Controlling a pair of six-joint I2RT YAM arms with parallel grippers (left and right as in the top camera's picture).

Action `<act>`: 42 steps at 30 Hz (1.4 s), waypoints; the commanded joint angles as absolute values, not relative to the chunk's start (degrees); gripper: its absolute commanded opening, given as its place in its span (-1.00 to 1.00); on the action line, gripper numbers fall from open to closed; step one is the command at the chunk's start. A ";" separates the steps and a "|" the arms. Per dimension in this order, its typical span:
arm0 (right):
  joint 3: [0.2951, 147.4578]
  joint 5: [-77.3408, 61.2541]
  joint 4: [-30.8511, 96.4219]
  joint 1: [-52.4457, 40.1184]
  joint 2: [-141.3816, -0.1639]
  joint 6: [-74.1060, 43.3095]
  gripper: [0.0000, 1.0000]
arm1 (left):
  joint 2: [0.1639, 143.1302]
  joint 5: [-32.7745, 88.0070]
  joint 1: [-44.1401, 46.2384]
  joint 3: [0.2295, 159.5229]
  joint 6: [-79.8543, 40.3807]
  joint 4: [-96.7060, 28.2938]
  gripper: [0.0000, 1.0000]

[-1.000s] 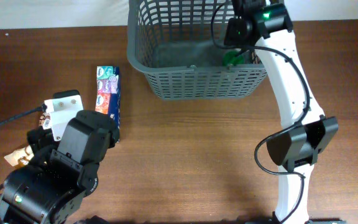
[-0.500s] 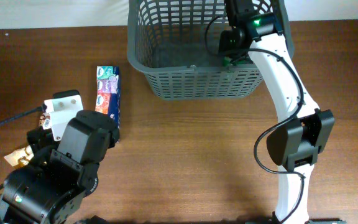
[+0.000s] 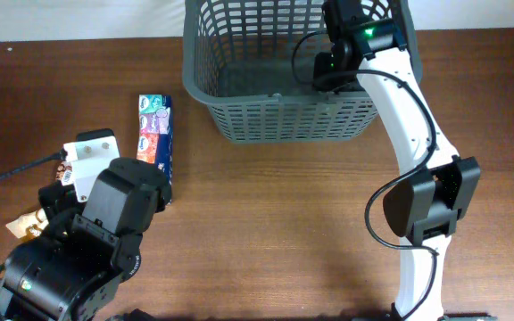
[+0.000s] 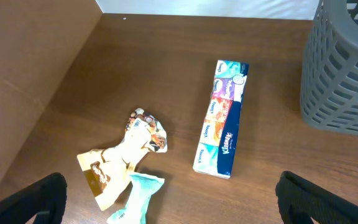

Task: Pack container
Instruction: 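Lower the tuna can into the basket beside the jar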

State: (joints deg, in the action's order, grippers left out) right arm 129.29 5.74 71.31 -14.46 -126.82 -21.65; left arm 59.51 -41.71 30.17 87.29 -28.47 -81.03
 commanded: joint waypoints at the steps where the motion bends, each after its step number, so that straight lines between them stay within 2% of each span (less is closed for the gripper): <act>1: 129.16 3.57 71.20 -13.10 -127.09 -21.19 -0.88 | 59.55 -41.12 29.82 87.92 -28.18 -81.08 0.99; 15: 129.10 3.11 73.63 -12.10 -133.38 -21.21 -0.92 | 59.55 -41.12 29.82 87.90 -28.18 -81.10 0.99; 21: 129.08 3.16 73.28 -12.08 -133.58 -21.21 -0.79 | 59.55 -41.12 29.82 87.92 -28.16 -81.10 0.99; 25: 129.05 3.14 73.32 -12.10 -133.58 -21.21 -0.56 | 59.55 -41.12 29.82 87.92 -28.18 -81.08 0.99; 27: 129.05 3.14 73.32 -12.08 -133.58 -21.21 -0.27 | 59.55 -41.12 29.82 87.92 -28.16 -81.08 0.99; 30: 129.05 3.16 73.41 -12.08 -133.58 -21.19 -0.08 | 59.55 -41.12 29.82 87.92 -28.16 -81.08 0.99; 32: 129.05 3.14 73.56 -12.10 -133.58 -21.21 0.20 | 59.55 -41.12 29.82 87.92 -28.18 -81.10 0.99; 35: 129.05 3.16 73.76 -12.08 -133.58 -21.19 0.27 | 59.55 -41.12 29.82 87.92 -28.18 -81.08 0.99; 37: 129.05 3.16 73.78 -12.10 -133.58 -21.19 0.48 | 59.55 -41.15 29.82 87.90 -28.18 -81.08 0.99; 42: 129.05 3.16 74.32 -12.08 -133.58 -21.19 0.68 | 59.55 -41.12 29.82 87.90 -28.16 -81.10 0.99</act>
